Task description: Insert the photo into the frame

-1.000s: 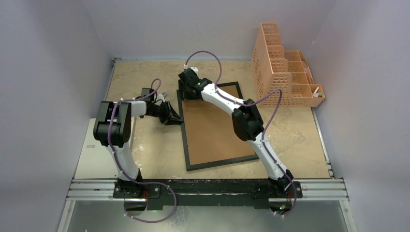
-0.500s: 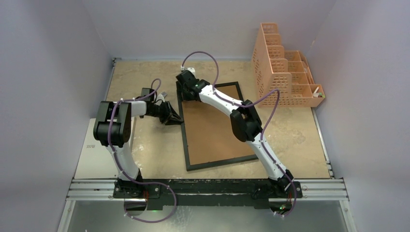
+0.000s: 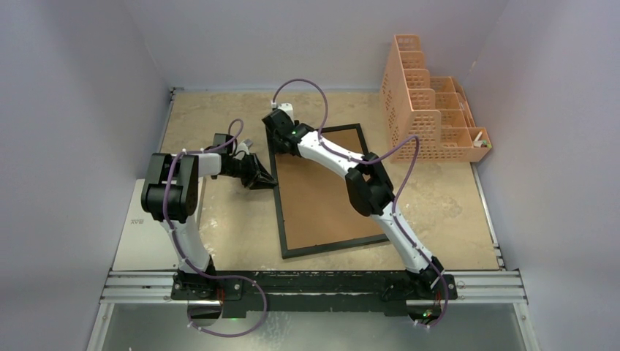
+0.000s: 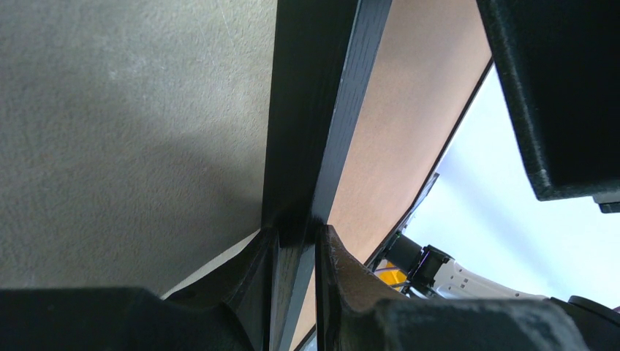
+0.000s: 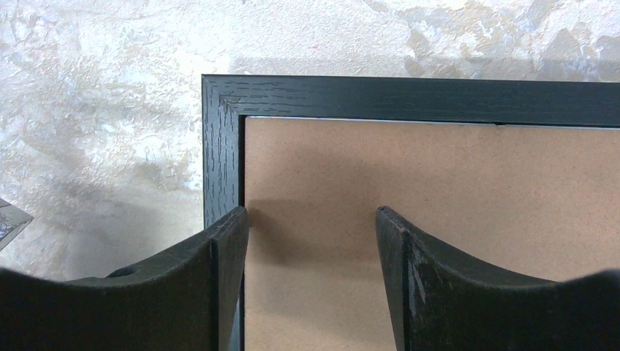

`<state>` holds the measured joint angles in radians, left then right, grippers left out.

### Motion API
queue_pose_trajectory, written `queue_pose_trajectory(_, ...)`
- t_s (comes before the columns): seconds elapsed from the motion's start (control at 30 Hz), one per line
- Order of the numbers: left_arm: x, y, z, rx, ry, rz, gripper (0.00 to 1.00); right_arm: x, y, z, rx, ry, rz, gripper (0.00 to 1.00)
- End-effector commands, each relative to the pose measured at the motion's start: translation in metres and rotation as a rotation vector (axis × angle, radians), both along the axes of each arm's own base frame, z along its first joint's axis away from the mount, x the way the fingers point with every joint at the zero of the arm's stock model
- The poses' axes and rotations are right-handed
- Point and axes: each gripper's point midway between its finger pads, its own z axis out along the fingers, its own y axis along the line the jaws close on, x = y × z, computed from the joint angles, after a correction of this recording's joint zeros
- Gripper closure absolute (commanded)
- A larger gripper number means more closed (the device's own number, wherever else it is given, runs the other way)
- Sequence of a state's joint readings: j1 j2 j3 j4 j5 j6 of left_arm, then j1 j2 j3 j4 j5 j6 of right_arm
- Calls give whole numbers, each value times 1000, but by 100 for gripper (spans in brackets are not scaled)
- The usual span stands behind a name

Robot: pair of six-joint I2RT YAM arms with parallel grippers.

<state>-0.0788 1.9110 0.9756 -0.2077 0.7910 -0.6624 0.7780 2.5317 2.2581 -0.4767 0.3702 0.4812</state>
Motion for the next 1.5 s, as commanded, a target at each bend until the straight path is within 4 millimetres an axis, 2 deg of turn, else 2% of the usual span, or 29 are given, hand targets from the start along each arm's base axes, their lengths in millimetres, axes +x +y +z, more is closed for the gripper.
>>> queue_pose_trajectory(0.0,-43,15,-63,191,169,-10,90,-53,-57,-112,-281,257,10,35)
queue_pose_trajectory(0.13,-43,15,-63,190,169,-9,90,-61,-58,-118,-310,259,43,35)
queue_pose_trajectory(0.37,-43,15,-63,194,169,-7,90,-89,-75,-140,-375,307,72,38)
queue_pose_trajectory(0.63,-41,18,-64,212,175,1,90,-130,-104,-171,-410,388,95,44)
queue_pose_trajectory(0.8,-38,19,-64,222,175,7,90,-142,-118,-179,-427,387,77,47)
queue_pose_trajectory(0.9,-38,19,-65,227,178,7,90,-141,-101,-167,-345,384,102,48)
queue_pose_trajectory(1.03,-38,20,-64,231,178,7,90,-122,-68,-137,-209,370,117,46)
queue_pose_trajectory(1.17,-38,21,-64,233,178,7,90,-115,-41,-122,-73,408,156,37)
queue_pose_trajectory(1.3,-38,20,-63,233,176,5,90,-122,-37,-128,-53,450,182,34)
queue_pose_trajectory(1.4,-37,20,-62,232,172,6,91,-122,-46,-135,-95,440,176,34)
queue_pose_trajectory(1.47,-37,20,-63,232,173,6,91,-115,-54,-137,-145,399,180,34)
